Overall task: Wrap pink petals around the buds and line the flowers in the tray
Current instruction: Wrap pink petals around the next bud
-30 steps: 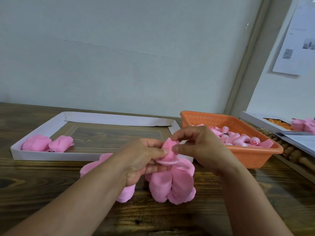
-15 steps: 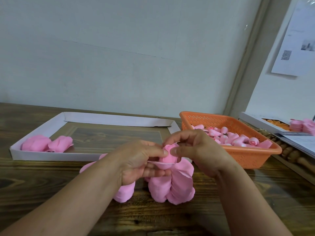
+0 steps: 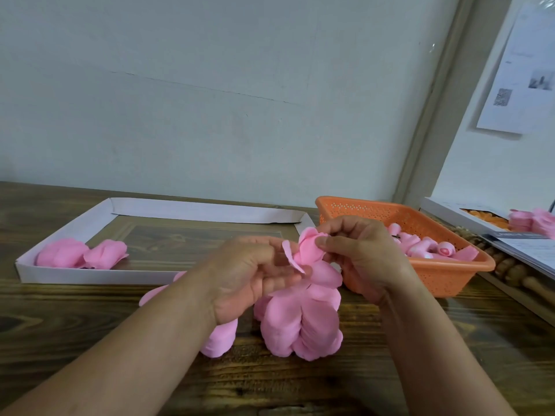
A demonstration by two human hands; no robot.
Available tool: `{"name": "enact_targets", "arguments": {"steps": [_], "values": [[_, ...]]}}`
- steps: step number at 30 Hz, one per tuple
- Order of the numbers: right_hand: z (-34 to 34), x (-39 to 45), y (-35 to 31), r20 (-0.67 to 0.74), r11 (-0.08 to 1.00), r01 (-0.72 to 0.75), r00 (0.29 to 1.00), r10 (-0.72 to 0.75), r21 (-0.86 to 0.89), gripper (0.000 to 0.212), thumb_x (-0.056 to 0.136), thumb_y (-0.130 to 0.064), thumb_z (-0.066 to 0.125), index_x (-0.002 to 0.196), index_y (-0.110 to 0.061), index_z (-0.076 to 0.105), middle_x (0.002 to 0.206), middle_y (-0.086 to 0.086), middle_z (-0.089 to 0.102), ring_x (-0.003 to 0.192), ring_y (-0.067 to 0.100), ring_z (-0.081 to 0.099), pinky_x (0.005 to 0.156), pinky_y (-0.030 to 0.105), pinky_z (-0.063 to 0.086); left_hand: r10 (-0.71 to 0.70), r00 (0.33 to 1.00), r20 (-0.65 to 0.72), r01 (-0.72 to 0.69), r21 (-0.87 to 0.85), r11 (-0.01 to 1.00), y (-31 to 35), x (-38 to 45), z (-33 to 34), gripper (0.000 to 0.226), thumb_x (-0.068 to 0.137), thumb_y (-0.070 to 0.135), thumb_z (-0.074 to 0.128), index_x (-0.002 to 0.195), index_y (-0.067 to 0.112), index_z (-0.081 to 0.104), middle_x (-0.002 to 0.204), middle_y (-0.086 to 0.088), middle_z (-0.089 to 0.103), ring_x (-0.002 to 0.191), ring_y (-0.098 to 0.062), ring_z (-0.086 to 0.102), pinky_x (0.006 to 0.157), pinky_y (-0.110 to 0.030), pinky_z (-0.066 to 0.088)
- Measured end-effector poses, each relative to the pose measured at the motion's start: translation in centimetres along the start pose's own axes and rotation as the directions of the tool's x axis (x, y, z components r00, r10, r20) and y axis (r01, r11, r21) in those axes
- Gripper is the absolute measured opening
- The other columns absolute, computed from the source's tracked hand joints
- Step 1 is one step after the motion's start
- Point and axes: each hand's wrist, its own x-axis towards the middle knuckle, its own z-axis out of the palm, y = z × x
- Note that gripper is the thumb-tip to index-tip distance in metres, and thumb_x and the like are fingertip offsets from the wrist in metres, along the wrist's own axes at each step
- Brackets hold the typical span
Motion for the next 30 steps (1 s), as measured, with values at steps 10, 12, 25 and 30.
{"name": "enact_targets", "arguments": {"steps": [10,12,25,30], "values": [[0.2,-0.1,0.0,0.064,0.997,0.038,0.997,-0.034,-0.063,0.032,0.079,0.014,0.061,0.066,-0.013,0.072,0.061,0.005,0.066,0.053,0.015,0.056,0.052,0.023,0.047,0.049,0.995,-0.082,-0.037,0.146,0.989,-0.2,-0.1,0.3,0.035,0.086,-0.013,0.058,0.114,0.007,0.055,0.091,-0.026,0.072,0.079,-0.029,0.073,0.059,-0.024,0.058],[0.3,-0.1,0.0,0.066,0.998,0.027,0.998,-0.023,-0.064,0.03,0.078,0.013,0.061,0.066,-0.013,0.071,0.062,0.008,0.066,0.055,0.017,0.056,0.053,0.025,0.047,0.05,0.996,-0.077,-0.036,0.178,0.983,-0.3,-0.1,0.3,0.032,0.086,-0.011,0.059,0.111,0.007,0.058,0.091,-0.025,0.072,0.079,-0.027,0.073,0.06,-0.024,0.058],[1.0,-0.3,0.0,-0.015,0.996,-0.007,1.0,0.005,-0.086,0.026,0.076,0.014,0.06,0.063,-0.008,0.066,0.06,0.015,0.06,0.056,0.022,0.052,0.052,0.029,0.043,0.048,0.996,-0.075,-0.029,0.24,0.97,-0.6,-0.1,0.3,0.026,0.085,-0.011,0.055,0.107,0.003,0.062,0.092,-0.02,0.073,0.076,-0.023,0.073,0.063,-0.024,0.058],[1.0,-0.4,-0.2,0.017,0.995,-0.007,1.0,0.009,-0.095,0.02,0.079,0.013,0.059,0.078,-0.005,0.068,0.066,0.012,0.065,0.062,0.024,0.053,0.055,0.03,0.045,0.05,0.997,-0.066,-0.032,0.241,0.97,-0.5,-0.1,0.2,0.03,0.085,-0.014,0.05,0.102,0.006,0.065,0.091,-0.02,0.073,0.075,-0.025,0.073,0.065,-0.026,0.06]]}}
